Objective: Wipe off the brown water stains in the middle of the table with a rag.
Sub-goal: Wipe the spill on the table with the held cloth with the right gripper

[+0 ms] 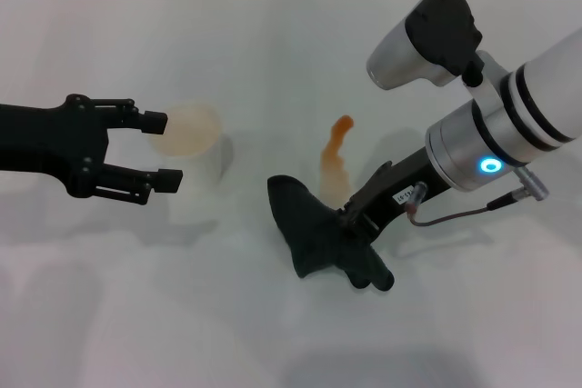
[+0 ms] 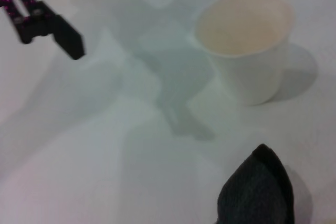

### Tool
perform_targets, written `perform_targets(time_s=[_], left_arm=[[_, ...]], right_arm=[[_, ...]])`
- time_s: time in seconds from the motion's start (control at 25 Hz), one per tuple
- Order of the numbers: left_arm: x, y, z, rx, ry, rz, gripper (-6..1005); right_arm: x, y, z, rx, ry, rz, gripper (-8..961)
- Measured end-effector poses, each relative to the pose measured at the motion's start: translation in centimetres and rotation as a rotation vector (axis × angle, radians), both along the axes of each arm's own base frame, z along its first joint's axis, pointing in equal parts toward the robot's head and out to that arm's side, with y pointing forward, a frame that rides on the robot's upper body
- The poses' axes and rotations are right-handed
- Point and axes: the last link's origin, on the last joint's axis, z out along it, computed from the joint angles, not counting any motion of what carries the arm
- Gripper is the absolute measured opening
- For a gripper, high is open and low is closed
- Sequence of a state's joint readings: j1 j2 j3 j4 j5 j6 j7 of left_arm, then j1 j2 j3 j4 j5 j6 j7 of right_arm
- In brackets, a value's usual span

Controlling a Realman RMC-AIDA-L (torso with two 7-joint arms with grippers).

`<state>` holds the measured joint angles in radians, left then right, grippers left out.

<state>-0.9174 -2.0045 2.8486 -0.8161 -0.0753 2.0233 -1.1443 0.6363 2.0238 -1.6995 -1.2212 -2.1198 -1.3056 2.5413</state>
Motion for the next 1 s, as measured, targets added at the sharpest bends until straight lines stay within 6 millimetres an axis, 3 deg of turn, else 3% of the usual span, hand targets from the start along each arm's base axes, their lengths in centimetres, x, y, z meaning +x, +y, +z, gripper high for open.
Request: perform_targets(time_s=[0.52, 1.0], left_arm=[[0.0, -0.1, -0.2, -0.002, -0.002, -0.001, 888], [0.1, -0.2, -0.7, 0.001, -0.021, 0.000, 888]], right_arm=[[2.0, 1.5, -1.0, 0.076, -0.035, -0.026, 69], [1.9, 2.1, -1.8, 0.106, -0.048, -0.005, 69]])
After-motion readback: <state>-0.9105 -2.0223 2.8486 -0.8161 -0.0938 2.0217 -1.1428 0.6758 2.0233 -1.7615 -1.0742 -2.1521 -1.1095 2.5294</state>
